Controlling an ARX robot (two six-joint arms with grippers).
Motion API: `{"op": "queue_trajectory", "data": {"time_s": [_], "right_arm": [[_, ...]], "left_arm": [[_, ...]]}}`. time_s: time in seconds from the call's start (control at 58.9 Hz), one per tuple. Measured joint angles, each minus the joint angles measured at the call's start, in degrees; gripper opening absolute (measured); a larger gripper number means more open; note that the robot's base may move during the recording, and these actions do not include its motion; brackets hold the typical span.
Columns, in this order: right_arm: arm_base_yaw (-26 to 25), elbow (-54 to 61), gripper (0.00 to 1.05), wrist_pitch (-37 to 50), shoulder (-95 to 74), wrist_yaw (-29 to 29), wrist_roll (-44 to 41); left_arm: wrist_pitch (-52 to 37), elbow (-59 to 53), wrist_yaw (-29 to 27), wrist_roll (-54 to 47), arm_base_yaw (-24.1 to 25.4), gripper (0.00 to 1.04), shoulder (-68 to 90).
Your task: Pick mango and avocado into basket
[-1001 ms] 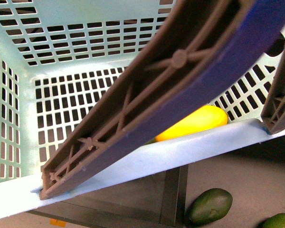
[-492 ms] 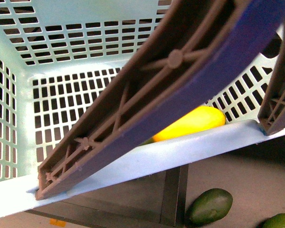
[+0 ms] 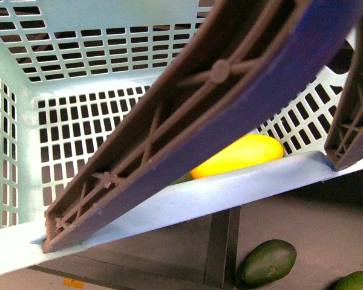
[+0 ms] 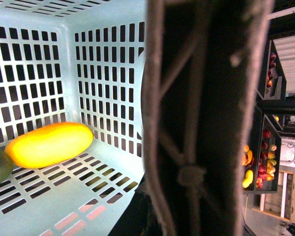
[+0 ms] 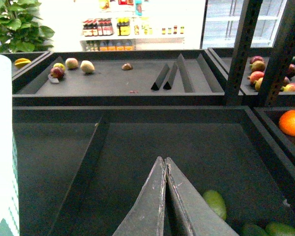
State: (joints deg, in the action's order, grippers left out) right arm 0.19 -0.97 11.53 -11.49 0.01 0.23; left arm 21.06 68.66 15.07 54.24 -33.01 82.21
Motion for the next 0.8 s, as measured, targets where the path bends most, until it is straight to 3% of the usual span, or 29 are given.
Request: {"op": "queue_trajectory", "data": {"time_s": [0.153, 0.254, 0.475, 0.628, 0.797], "right_arm": [[0.0, 0.0, 0.02, -2.3, 2.3, 0.0, 0.0], [0.0, 0.0, 0.02, -10.8, 9.5, 0.0, 0.0], [0.0, 0.0, 0.02, -11.4, 11.1, 0.1, 0.0], [0.0, 0.0, 0.34, -11.4, 11.1, 0.1, -0.1], [0.0, 0.0, 0.56, -11.4, 11.1, 0.1, -0.1]], "left_arm": [[0.0, 0.0, 0.0, 0.0, 0.0, 0.04, 0.0], [0.0, 0.0, 0.1, 0.0, 0.0, 0.04, 0.0], [0.0, 0.0, 0.0, 0.1, 0.0, 0.04, 0.0], [0.0, 0.0, 0.0, 0.0, 0.0, 0.04, 0.0], [0.0, 0.0, 0.0, -0.1, 0.0, 0.04, 0.0]]}}
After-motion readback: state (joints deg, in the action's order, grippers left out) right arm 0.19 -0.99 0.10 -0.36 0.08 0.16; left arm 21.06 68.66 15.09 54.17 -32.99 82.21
